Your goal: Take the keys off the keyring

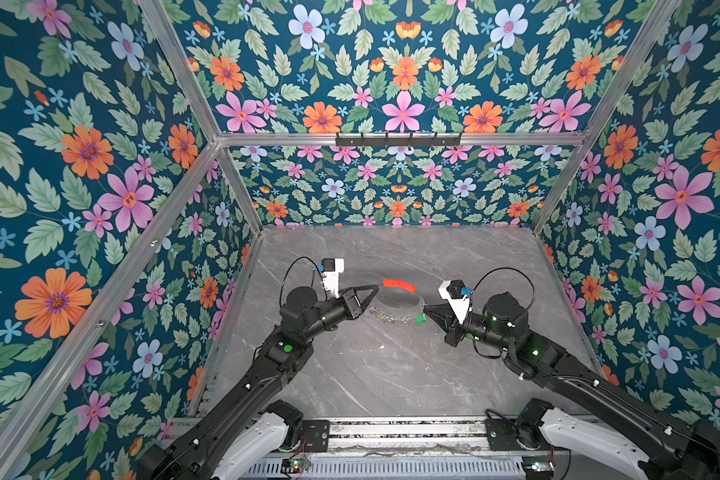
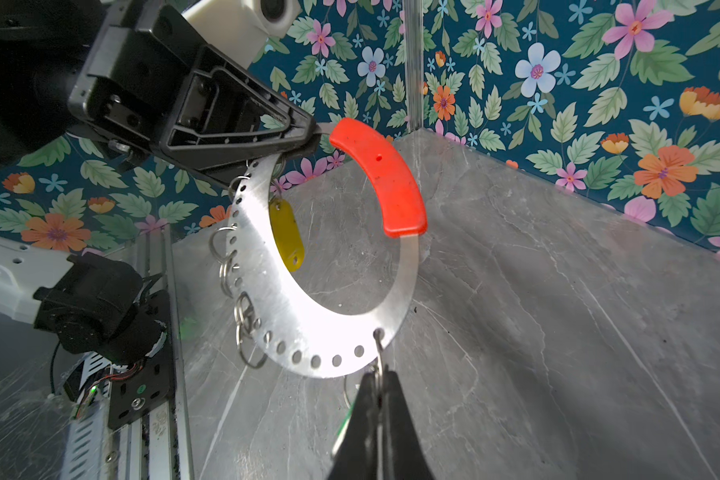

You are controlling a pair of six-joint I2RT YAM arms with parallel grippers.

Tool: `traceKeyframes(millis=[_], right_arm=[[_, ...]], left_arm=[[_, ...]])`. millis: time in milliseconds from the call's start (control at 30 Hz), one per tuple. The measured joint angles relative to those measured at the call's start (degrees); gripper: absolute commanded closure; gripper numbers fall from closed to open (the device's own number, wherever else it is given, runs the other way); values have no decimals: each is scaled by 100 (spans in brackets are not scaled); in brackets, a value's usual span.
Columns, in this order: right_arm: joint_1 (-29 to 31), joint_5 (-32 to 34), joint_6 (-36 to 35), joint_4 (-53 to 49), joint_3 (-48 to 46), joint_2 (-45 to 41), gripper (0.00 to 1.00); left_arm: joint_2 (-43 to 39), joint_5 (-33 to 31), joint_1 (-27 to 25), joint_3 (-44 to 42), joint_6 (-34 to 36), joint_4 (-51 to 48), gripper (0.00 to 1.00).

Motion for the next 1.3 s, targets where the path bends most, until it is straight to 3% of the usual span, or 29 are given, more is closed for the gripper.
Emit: traceKeyframes(millis=[167, 300, 600, 767, 967, 1100, 1300], right_arm=[[4, 90, -2, 9, -39, -181, 100], [4, 120, 0, 11, -39, -219, 100], [9, 120, 28, 223, -42, -149, 100], [11, 118, 70, 400, -42, -131, 100], [9, 116, 234, 522, -24, -31, 100], [-11, 66, 332, 525, 15, 81, 100], [-345, -610, 472, 494, 210, 289, 100]], left_arm=[[42, -2, 2, 31, -31, -15, 99], [118, 11, 2, 33, -57, -17, 85], [267, -31, 4, -116, -229, 2, 74], [278, -33, 4, -254, -256, -4, 50], [262, -114, 7, -560, -275, 55, 31], [168, -129, 15, -680, -186, 83, 28], [-199, -267, 15, -496, 643, 9, 24]])
